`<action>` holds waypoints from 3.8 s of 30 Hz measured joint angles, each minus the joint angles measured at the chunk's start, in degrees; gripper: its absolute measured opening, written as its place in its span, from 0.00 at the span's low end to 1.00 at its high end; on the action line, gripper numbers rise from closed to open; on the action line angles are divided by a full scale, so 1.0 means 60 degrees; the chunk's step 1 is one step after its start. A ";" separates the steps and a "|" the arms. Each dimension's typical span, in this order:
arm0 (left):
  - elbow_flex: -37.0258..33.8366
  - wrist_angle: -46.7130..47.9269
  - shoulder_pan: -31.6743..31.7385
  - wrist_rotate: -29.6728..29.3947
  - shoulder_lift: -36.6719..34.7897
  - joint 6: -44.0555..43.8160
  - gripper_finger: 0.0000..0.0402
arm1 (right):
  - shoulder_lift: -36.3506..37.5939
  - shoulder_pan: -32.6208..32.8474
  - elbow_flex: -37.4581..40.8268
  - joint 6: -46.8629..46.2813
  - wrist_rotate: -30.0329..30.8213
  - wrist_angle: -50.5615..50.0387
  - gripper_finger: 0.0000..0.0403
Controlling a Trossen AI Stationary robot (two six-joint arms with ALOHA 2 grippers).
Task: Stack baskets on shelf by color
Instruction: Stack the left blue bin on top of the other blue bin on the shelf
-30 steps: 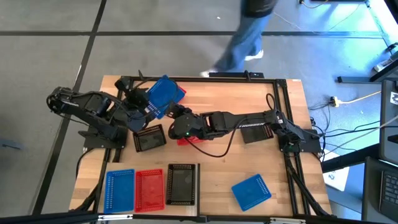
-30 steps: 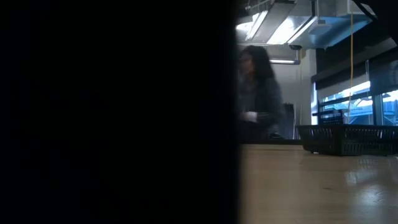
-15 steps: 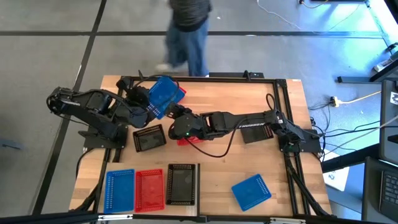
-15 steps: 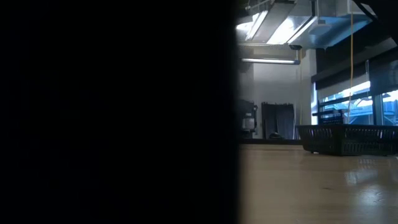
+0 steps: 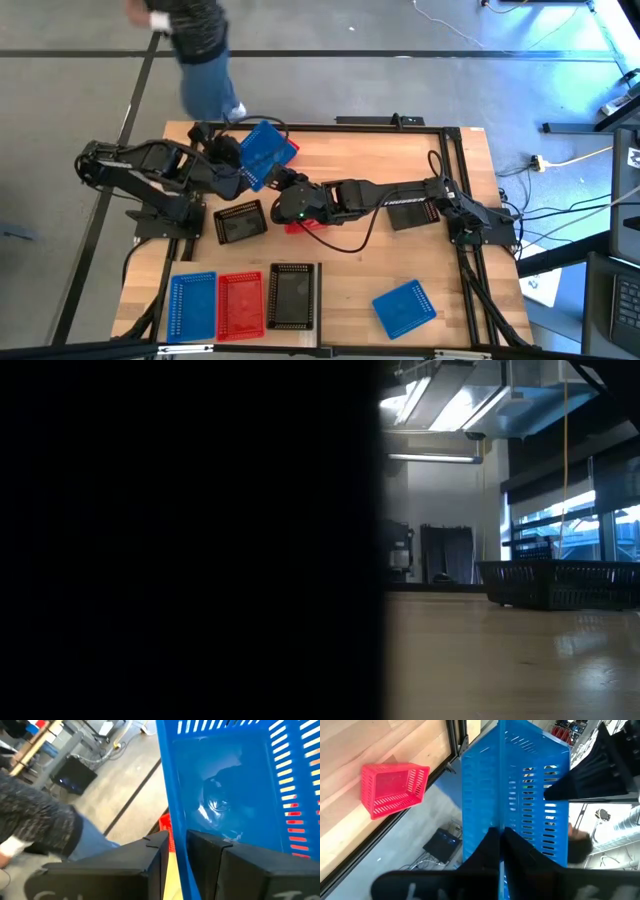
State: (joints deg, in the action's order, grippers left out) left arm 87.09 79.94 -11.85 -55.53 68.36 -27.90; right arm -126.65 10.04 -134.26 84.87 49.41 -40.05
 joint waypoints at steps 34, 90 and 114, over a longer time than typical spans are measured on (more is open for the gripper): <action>-0.0006 0.0669 0.0316 0.0685 -0.0189 -0.0988 0.00 | 0.0139 0.0322 0.0000 -0.0362 0.0030 0.0506 0.24; -0.0004 0.1111 -0.1685 1.2116 -0.2203 0.0521 0.00 | 0.1286 0.1322 -0.0127 -0.4089 0.2404 0.0849 0.25; -0.0004 0.1099 -0.2237 1.1382 -0.1884 -0.0224 0.00 | 0.1286 0.1007 -0.0124 -0.4856 0.2293 0.0908 0.25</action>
State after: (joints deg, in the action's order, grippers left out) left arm 87.07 86.53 -25.27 12.76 57.05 -29.24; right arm -118.93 16.09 -135.00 55.73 63.16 -34.61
